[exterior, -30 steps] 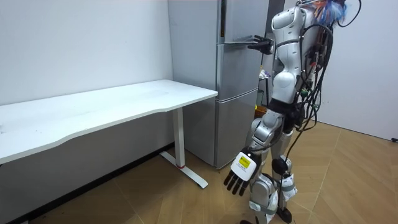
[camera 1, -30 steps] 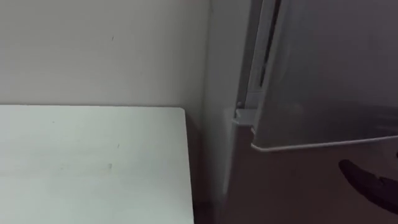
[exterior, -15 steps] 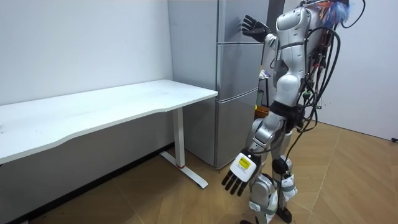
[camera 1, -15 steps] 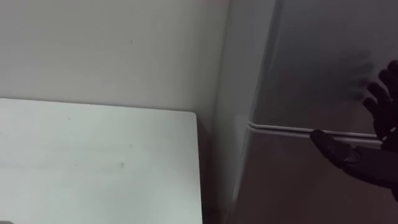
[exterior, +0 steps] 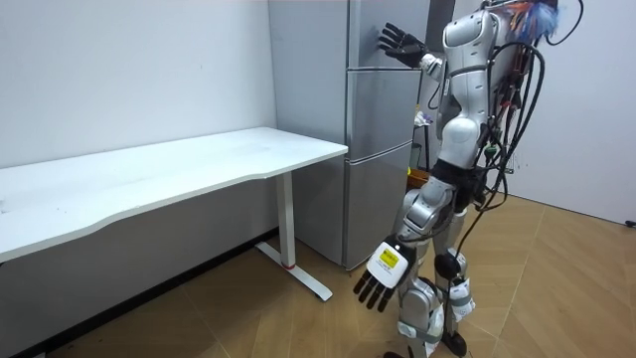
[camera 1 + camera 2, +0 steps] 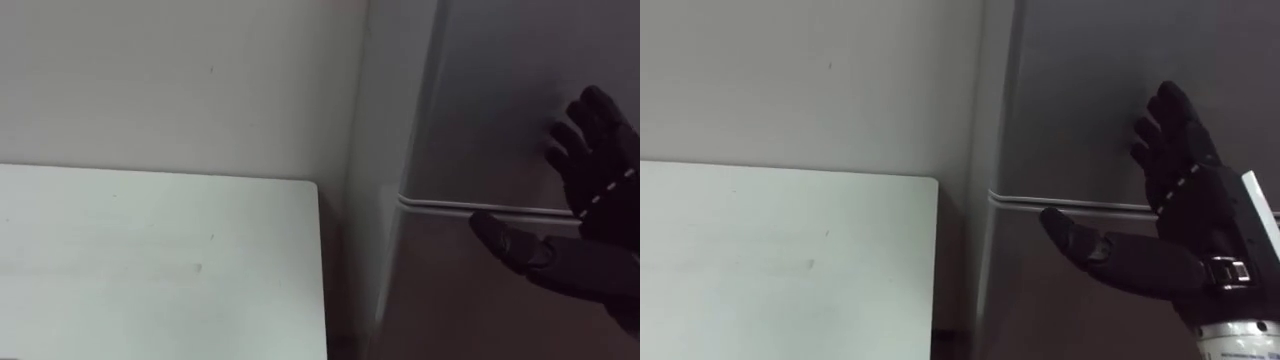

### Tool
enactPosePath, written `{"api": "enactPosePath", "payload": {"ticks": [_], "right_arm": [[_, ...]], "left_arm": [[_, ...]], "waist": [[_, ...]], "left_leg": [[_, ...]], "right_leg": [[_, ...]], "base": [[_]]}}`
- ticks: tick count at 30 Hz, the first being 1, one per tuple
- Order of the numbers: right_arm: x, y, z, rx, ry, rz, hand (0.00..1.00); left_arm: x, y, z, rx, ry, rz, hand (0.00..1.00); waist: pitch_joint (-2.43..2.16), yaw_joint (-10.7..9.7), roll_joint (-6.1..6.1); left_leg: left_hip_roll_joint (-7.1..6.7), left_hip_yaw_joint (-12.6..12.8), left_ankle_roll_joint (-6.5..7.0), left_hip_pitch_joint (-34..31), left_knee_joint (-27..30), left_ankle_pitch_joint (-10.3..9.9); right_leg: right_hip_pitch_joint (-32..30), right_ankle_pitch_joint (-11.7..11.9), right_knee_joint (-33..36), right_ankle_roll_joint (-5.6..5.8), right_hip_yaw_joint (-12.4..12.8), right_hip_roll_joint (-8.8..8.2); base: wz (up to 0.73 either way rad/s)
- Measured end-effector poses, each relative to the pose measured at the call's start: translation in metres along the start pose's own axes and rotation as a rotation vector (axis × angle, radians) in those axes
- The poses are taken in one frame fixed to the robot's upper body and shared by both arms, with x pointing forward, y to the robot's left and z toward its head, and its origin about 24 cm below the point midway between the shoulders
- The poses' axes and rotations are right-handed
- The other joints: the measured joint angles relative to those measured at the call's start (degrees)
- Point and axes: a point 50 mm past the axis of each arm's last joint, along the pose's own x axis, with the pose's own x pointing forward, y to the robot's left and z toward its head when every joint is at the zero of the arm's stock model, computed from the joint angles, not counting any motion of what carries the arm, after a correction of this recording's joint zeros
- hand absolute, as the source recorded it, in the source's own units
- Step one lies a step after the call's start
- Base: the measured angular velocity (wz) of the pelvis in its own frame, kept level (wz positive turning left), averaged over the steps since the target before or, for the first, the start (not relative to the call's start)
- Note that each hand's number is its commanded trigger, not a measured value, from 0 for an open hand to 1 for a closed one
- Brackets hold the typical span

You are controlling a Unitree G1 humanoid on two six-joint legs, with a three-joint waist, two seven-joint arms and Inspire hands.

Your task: Put the bottle in the upper fridge

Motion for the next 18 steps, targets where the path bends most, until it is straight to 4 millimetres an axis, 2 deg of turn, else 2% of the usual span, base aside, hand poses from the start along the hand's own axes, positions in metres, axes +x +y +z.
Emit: {"api": "enactPosePath", "payload": {"ticks": [5, 14, 18], "right_arm": [[0.0, -0.001, -0.004, 0.018, 0.002, -0.006, 0.0], [0.008, 0.001, -0.016, 0.04, 0.022, -0.028, 0.0], [0.009, 0.0, -0.016, 0.04, 0.022, -0.042, 0.0]], "left_arm": [[-0.001, -0.004, -0.005, 0.052, 0.051, -0.013, 0.0], [0.0, -0.005, 0.001, 0.077, 0.045, -0.01, 0.0], [0.0, -0.006, -0.001, 0.093, 0.05, -0.018, 0.0]], "waist": [[-0.04, 0.1, 0.19], [-0.05, 0.2, 0.47], [-0.25, 0.3, 0.85]], "left_leg": [[-0.01, -0.1, 0.01, 0.1, 0.2, 0.0], [0.07, -0.7, 0.03, 0.0, 0.9, 0.0], [0.07, -0.8, 0.07, 0.0, 0.9, 0.0]], "right_leg": [[0.4, 0.3, -0.6, 0.04, -0.1, 0.03], [0.3, 0.5, -0.6, -0.07, -0.5, -0.03], [0.4, 0.6, -0.5, -0.12, -0.7, -0.09]], "base": [[0.01], [0.03], [0.0]]}}
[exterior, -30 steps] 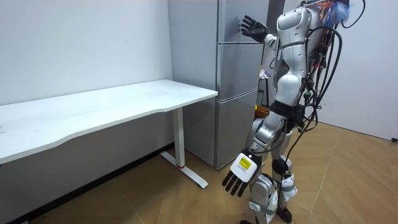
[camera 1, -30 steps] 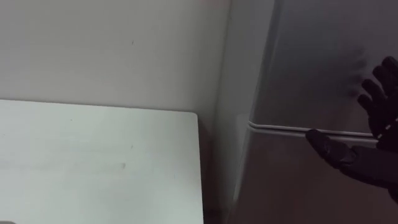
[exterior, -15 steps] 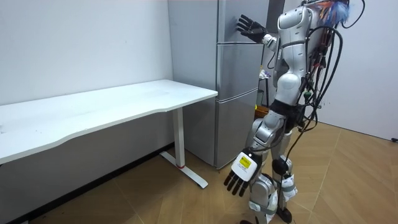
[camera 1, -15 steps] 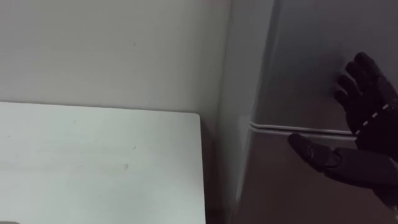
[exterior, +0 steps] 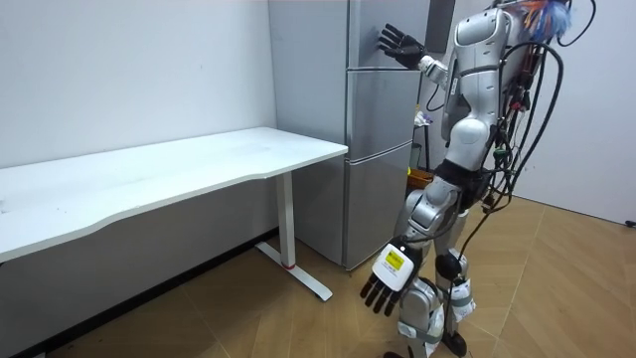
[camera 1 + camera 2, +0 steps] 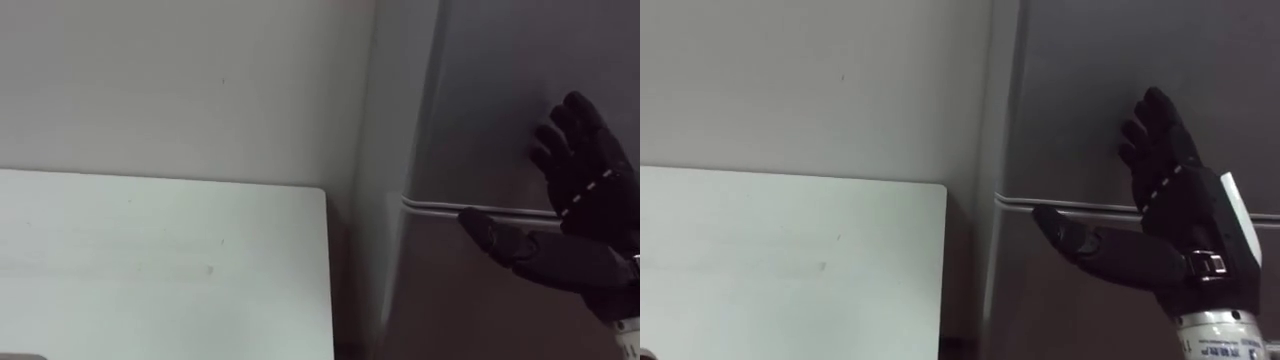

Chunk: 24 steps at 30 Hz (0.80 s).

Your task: Put the bottle in the upper fridge

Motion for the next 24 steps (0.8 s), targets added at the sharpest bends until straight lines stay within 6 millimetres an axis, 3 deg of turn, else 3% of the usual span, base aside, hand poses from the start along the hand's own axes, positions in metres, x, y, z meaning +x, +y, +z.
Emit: {"api": "enactPosePath", "payload": {"ticks": [11, 17, 24], "right_arm": [[0.0, -0.007, 0.003, 0.007, -0.012, -0.043, 0.0], [-0.001, -0.028, 0.011, 0.012, -0.029, -0.135, 0.0], [-0.012, -0.078, 0.026, -0.049, -0.07, -0.392, 0.0]], "left_arm": [[0.0, 0.001, 0.005, 0.01, -0.024, 0.001, 0.0], [0.0, 0.007, 0.009, -0.013, -0.046, 0.032, 0.0], [-0.003, 0.016, 0.0, -0.056, -0.046, 0.082, 0.0]], "waist": [[-0.02, -1.0, 0.1], [-0.33, -3.4, -0.21], [-0.22, -6.5, -0.34]], "left_leg": [[-0.1, -0.4, 0.01, -0.4, 0.4, 0.0], [-0.26, -1.2, 0.04, -0.7, 0.6, 0.0], [-0.22, -0.9, 0.03, -0.4, 0.0, 0.0]], "right_leg": [[-0.1, 0.0, -0.2, 0.02, -0.3, -0.03], [0.0, 0.1, -0.1, 0.11, -0.8, -0.1], [0.2, 0.0, -1.0, 0.17, -0.6, 0.01]], "base": [[0.02], [0.06], [-0.03]]}}
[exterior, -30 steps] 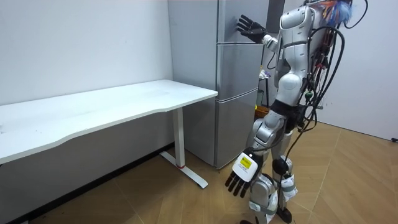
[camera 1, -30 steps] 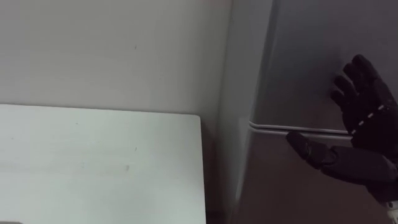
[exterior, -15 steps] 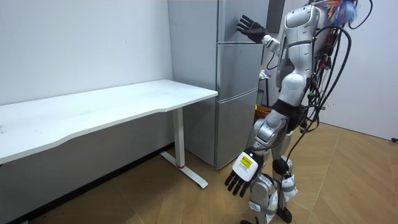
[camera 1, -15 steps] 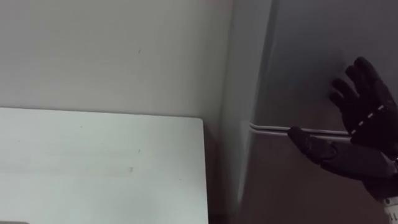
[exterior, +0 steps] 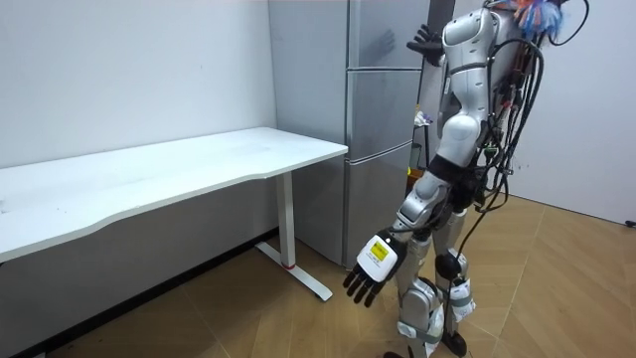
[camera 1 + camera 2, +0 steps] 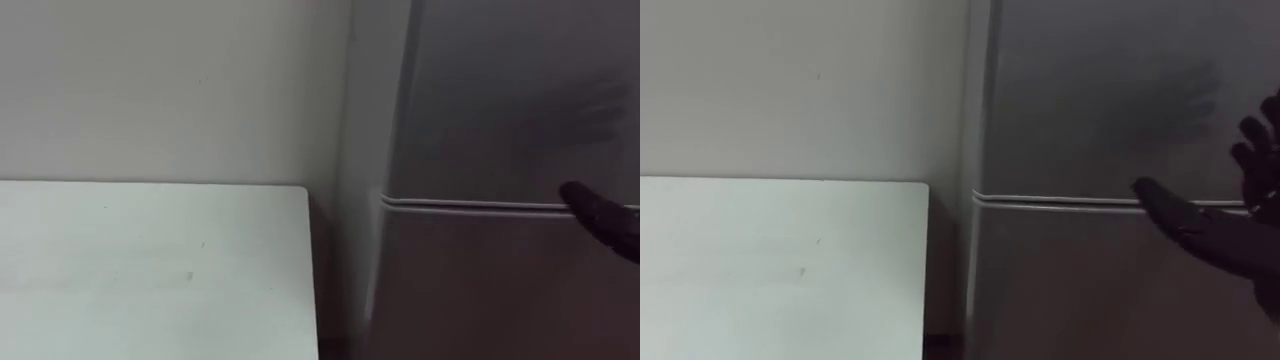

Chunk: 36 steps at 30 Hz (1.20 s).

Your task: Put the bottle in the upper fridge

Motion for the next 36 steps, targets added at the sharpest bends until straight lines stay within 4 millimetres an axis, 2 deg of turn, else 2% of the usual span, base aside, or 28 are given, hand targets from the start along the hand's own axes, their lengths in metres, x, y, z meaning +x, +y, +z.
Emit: {"api": "enactPosePath", "payload": {"ticks": [5, 8, 13, 17, 22, 26, 28, 32, 34, 36], "right_arm": [[-0.005, -0.026, 0.005, -0.048, -0.011, -0.164, 0.0], [-0.01, -0.039, 0.002, -0.057, 0.013, -0.251, 0.0], [-0.017, -0.077, 0.003, -0.105, 0.016, -0.5, 0.0], [-0.027, -0.097, -0.001, -0.139, 0.04, -0.646, 0.0], [-0.056, -0.127, -0.02, -0.239, 0.174, -0.809, 0.0], [-0.077, -0.143, -0.037, -0.257, 0.277, -0.933, 0.0], [-0.098, -0.152, -0.048, -0.295, 0.358, -0.999, 0.0], [-0.127, -0.154, -0.067, -0.331, 0.485, -1.051, 0.0], [-0.151, -0.155, -0.088, -0.367, 0.615, -1.078, 0.0], [-0.168, -0.153, -0.1, -0.37, 0.696, -1.097, 0.0]], "left_arm": [[0.0, 0.001, 0.001, -0.004, -0.012, 0.011, 0.0], [0.0, 0.002, 0.001, -0.004, -0.012, 0.029, 0.0], [0.0, 0.004, 0.002, -0.02, -0.023, 0.045, 0.0], [-0.001, 0.005, 0.0, -0.024, -0.02, 0.048, 0.0], [-0.001, 0.007, 0.005, -0.039, -0.044, 0.062, 0.0], [-0.001, 0.007, 0.006, -0.039, -0.042, 0.063, 0.0], [0.0, 0.007, 0.007, -0.039, -0.044, 0.063, 0.0], [0.0, 0.007, 0.009, -0.043, -0.049, 0.063, 0.0], [0.001, 0.006, 0.014, -0.066, -0.059, 0.06, 0.0], [0.001, 0.004, 0.015, -0.087, -0.059, 0.052, 0.0]], "waist": [[-0.03, -0.8, 0.03], [0.14, -1.7, -0.24], [0.23, -2.3, -0.35], [0.34, -3.1, -0.11], [0.31, -3.1, 0.21], [0.27, -3.2, 0.16], [0.23, -2.9, 0.01], [0.3, -3.0, 0.15], [0.29, -2.9, 0.15], [0.28, -2.5, 0.3]], "left_leg": [[0.07, 0.9, 0.0, 0.0, -0.3, 0.0], [0.06, 1.0, 0.0, 0.2, -0.4, 0.0], [-0.07, 1.1, 0.02, 0.3, -0.5, 0.0], [-0.02, 1.2, 0.02, 0.6, -0.6, 0.0], [0.04, 1.8, 0.02, 0.5, -0.8, 0.0], [0.01, 2.4, 0.03, 0.5, -1.1, 0.0], [-0.05, 2.5, 0.07, 0.7, -1.2, 0.0], [-0.05, 2.6, 0.07, 0.6, -1.2, 0.0], [-0.05, 2.5, 0.07, 0.5, -1.2, 0.0], [-0.07, 2.5, 0.07, 0.5, -1.1, 0.0]], "right_leg": [[-0.7, 0.0, 0.4, 0.0, 1.3, 0.14], [-0.8, 0.0, 0.5, 0.0, 1.4, 0.13], [-0.9, -0.2, 0.9, 0.15, 1.5, -0.01], [-0.9, -0.2, 0.7, 0.15, 1.7, 0.02], [-1.2, -0.3, 1.2, 0.12, 2.1, -0.02], [-1.9, -0.5, 1.8, 0.19, 2.9, -0.02], [-1.8, -0.6, 1.9, 0.23, 3.0, -0.04], [-1.7, -0.6, 1.8, 0.21, 3.0, -0.01], [-1.7, -0.6, 1.1, 0.21, 2.8, -0.01], [-1.8, -0.6, 1.1, 0.23, 2.8, -0.06]], "base": [[-0.1], [-0.05], [0.0], [0.0], [-0.04], [-0.1], [0.0], [0.0], [0.05], [0.02]]}}
